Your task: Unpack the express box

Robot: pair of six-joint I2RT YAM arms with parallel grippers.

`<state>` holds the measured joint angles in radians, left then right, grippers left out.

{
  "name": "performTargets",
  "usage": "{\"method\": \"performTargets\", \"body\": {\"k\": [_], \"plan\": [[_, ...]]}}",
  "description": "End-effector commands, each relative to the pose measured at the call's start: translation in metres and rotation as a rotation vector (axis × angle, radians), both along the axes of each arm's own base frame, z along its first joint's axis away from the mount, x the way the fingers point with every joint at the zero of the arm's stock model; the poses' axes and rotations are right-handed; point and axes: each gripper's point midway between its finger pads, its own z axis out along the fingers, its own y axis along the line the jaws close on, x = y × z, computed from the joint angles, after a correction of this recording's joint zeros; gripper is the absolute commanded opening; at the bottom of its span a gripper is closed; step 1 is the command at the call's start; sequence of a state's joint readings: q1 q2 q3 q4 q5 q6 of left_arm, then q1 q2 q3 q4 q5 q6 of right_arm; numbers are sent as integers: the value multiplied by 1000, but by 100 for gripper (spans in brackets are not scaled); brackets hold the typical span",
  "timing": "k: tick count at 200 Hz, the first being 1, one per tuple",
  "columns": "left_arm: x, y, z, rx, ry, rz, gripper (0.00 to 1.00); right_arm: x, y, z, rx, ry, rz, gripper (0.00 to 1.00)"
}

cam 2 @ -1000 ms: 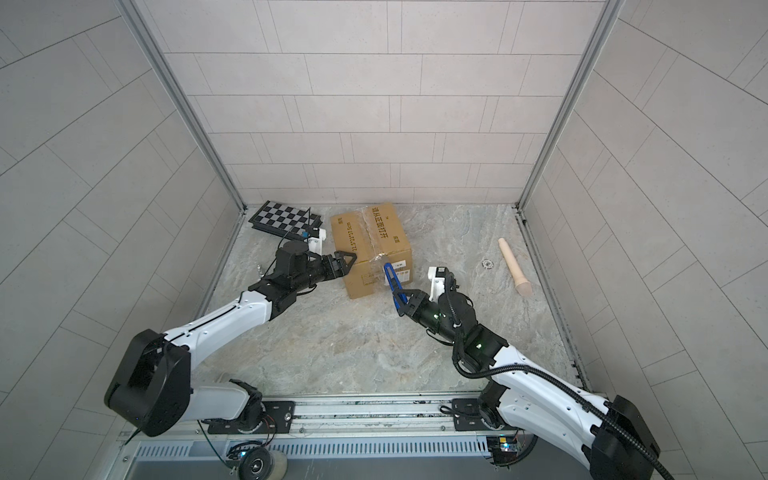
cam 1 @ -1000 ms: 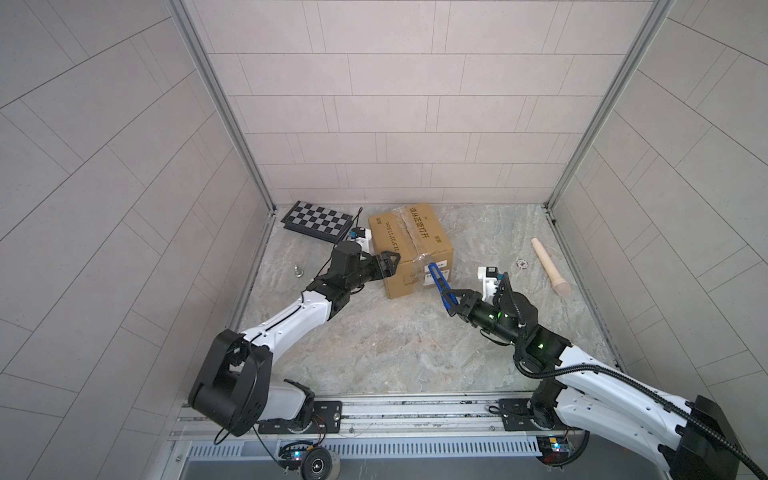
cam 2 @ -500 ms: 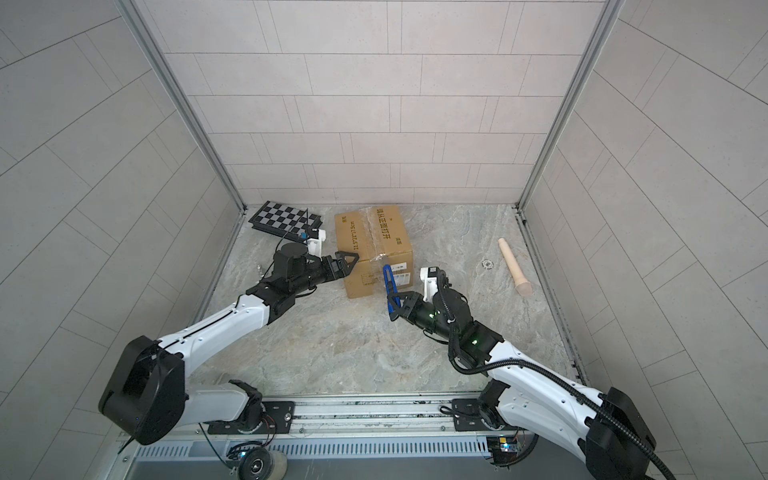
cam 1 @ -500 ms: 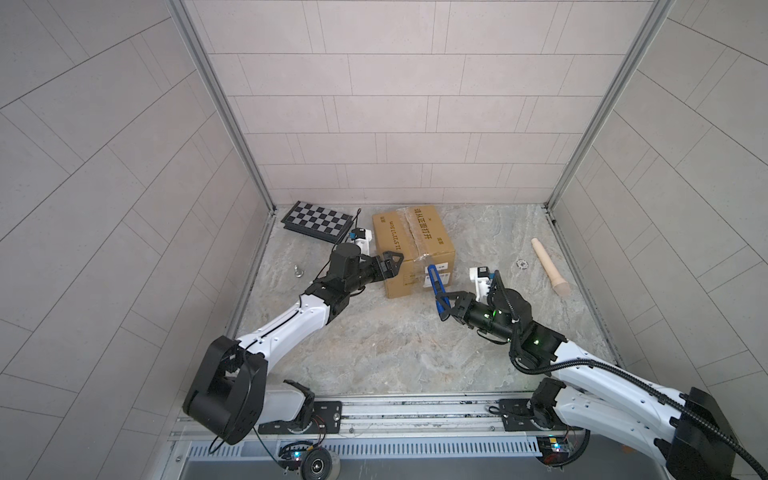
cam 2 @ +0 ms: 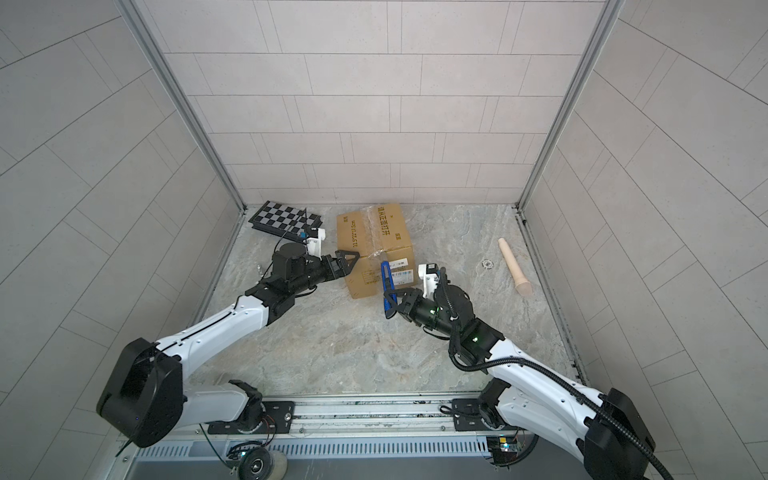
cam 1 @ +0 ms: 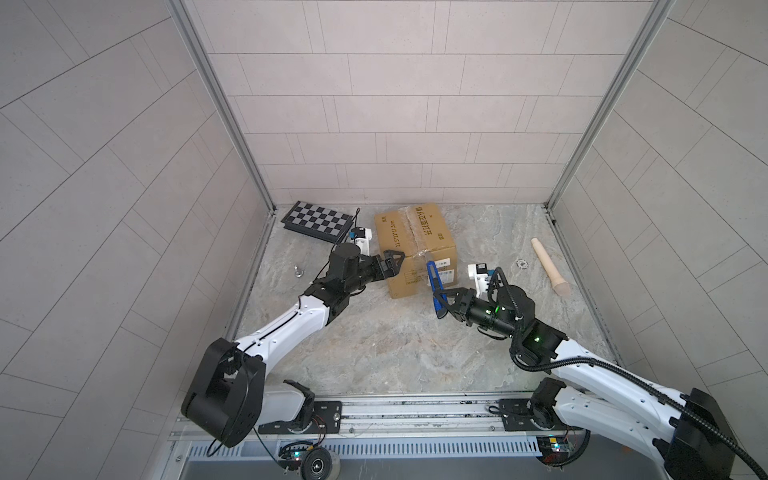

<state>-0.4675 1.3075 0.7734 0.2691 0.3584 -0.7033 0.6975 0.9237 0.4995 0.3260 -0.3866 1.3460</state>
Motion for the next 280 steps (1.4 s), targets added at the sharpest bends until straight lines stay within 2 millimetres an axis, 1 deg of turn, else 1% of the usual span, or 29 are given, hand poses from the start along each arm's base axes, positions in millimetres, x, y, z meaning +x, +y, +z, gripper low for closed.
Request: {"method": "performTargets", "body": {"k": [1,14,22,23,28,54,70,86,100,111,118,120,122,135,159,187,199,210,247,265,280], "plan": [[-14,-16,19,-48,-51,-82,97,-19,19,26,79,-51,133,0],[-14,-15,18,-46,-51,-77,97,-19,14,10,-6,-24,118,0],[-14,-15,18,-45,-50,-77,97,-19,10,3,-65,-21,108,0],[-18,-20,18,-46,-49,-92,97,-19,10,3,-72,-22,108,0],[-22,-26,18,-47,-48,-109,97,-20,7,1,-101,-26,104,0],[-24,-23,19,-40,-49,-101,97,-24,2,-4,-163,-32,114,0],[-26,-18,21,-17,-56,-87,98,-29,-3,-14,-206,-15,119,0],[-24,-9,22,51,-64,-56,99,-31,-13,-21,-221,-8,97,0],[-21,0,24,123,-76,-28,100,-31,-21,-22,-212,-6,84,0],[-15,8,31,167,-97,-8,100,-29,-27,-20,-199,-8,73,0],[-12,8,37,183,-115,-7,100,-28,-31,-20,-192,-8,67,0],[-6,16,39,186,-118,15,100,-27,-32,-20,-191,-8,64,0],[-3,19,40,188,-122,24,100,-27,-33,-20,-189,-6,63,0],[11,26,53,202,-156,25,100,-24,-38,-20,-177,-2,59,0],[43,33,66,264,-217,7,100,-20,-48,-20,-157,10,52,0],[79,34,69,314,-262,-47,100,-15,-56,-18,-129,17,53,0],[92,31,65,332,-270,-86,100,-15,-56,-17,-118,23,70,0],[102,27,58,360,-256,-120,100,-15,-56,-15,-110,25,83,0],[130,6,37,367,-217,-228,100,-18,-52,-12,-87,46,143,0],[136,-5,28,347,-191,-291,99,-18,-51,-13,-80,59,164,0],[135,-13,23,333,-180,-332,99,-17,-51,-12,-80,63,172,0]]}}
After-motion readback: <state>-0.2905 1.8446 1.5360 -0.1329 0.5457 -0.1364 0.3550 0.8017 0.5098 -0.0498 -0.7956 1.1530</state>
